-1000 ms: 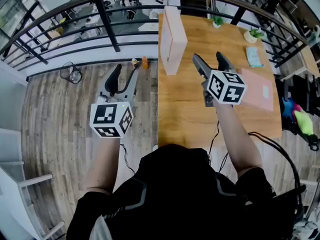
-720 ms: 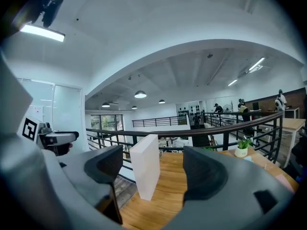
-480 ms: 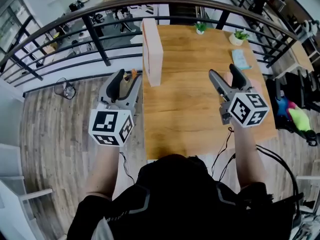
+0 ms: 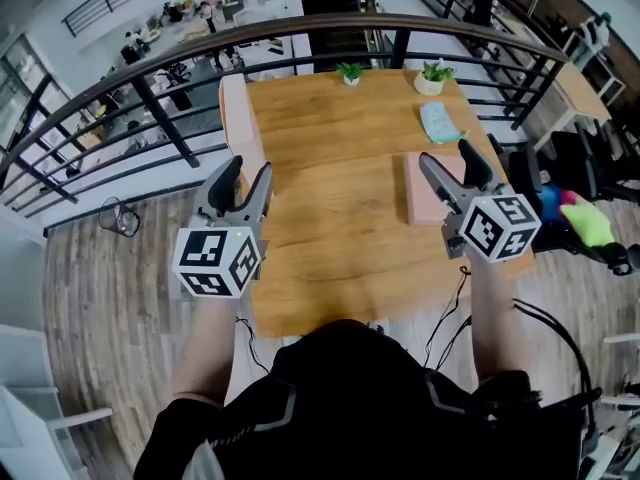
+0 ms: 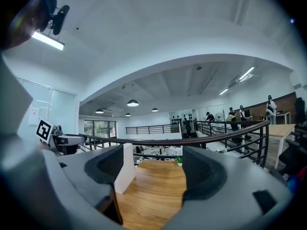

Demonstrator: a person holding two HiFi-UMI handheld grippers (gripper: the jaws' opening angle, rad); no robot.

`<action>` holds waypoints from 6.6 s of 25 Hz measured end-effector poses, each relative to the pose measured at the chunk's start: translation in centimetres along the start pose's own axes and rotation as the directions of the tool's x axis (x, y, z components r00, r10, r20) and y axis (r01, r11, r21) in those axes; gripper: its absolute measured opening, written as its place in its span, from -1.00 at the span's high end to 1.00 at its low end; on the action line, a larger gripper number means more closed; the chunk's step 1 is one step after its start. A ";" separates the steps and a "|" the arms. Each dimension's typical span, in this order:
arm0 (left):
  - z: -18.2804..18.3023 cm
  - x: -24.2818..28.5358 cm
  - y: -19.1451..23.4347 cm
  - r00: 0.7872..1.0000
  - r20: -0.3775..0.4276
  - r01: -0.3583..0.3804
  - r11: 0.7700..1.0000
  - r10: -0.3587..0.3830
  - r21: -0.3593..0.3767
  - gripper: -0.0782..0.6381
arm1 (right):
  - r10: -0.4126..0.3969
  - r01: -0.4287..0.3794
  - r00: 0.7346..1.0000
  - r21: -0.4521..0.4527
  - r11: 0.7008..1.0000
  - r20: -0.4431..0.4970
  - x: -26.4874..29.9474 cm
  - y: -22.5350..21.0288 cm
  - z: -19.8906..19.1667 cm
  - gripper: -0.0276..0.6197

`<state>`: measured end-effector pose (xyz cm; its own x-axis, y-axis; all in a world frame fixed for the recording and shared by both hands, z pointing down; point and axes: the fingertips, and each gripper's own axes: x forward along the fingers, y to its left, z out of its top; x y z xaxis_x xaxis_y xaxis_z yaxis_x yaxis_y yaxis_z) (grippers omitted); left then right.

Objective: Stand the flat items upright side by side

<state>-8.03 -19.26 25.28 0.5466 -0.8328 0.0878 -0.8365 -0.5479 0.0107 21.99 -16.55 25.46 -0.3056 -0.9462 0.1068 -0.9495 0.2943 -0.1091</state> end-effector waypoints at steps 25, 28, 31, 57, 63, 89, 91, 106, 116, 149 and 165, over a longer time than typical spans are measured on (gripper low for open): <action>-7.6 16.0 -21.8 0.941 -0.226 0.268 0.962 -0.251 0.047 0.14 | -0.207 0.216 0.966 0.041 0.976 -0.158 -14.9 -27.9 -10.6 -0.28; -10.8 17.7 -24.4 0.921 -0.258 0.306 0.952 -0.291 0.019 0.13 | -0.153 0.171 0.964 0.069 0.983 -0.219 -15.2 -30.3 -14.7 -0.28; -14.7 19.1 -26.3 0.901 -0.314 0.314 0.949 -0.298 0.001 0.08 | -0.108 0.131 0.957 0.068 0.989 -0.271 -15.2 -32.6 -18.4 -0.28; -40.2 23.6 -33.2 0.514 -0.802 0.497 0.868 -0.303 -0.010 -0.19 | 0.136 -0.170 0.769 0.006 0.985 -0.624 -11.5 -37.5 -41.1 -0.33; -40.6 24.2 -33.7 0.505 -0.832 0.579 0.805 -0.231 0.128 -0.19 | 0.130 -0.233 0.749 -0.074 0.970 -0.650 -10.4 -37.0 -41.2 -0.28; -41.9 20.2 -32.0 0.423 -0.845 0.390 0.907 -0.328 -0.157 -0.19 | -0.071 -0.395 0.719 -0.491 0.777 -0.691 -6.9 -30.0 -27.3 -0.14; -42.3 19.7 -32.2 0.410 -0.856 0.424 0.897 -0.314 -0.126 -0.19 | -0.079 -0.423 0.729 -0.538 0.729 -0.680 -6.5 -29.0 -25.5 -0.14; -44.0 18.2 -32.5 0.333 -0.910 0.481 0.875 -0.246 -0.061 -0.19 | -0.107 -0.550 0.779 -0.756 0.356 -0.618 -2.9 -20.8 -18.3 -0.13; -44.0 17.2 -32.6 0.313 -0.903 0.437 0.889 -0.294 -0.138 -0.19 | -0.087 -0.571 0.813 -0.818 0.067 -0.575 -1.5 -15.1 -16.1 -0.12; -22.5 9.8 -18.3 0.849 -0.490 0.171 0.981 -0.196 -0.095 0.13 | 0.069 -0.502 0.865 -0.859 0.104 -0.497 -0.6 -6.9 -17.0 -0.15; -11.3 5.0 -13.0 0.980 -0.168 0.087 0.991 -0.104 -0.105 0.13 | 0.161 -0.213 0.958 -0.217 0.953 -0.236 -2.5 -6.5 -13.8 -0.34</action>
<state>5.11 -15.37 36.78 0.6160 -0.7461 0.2526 -0.7853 -0.6069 0.1226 27.99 -14.23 39.55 -0.4623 -0.8278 0.3180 -0.8550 0.5112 0.0876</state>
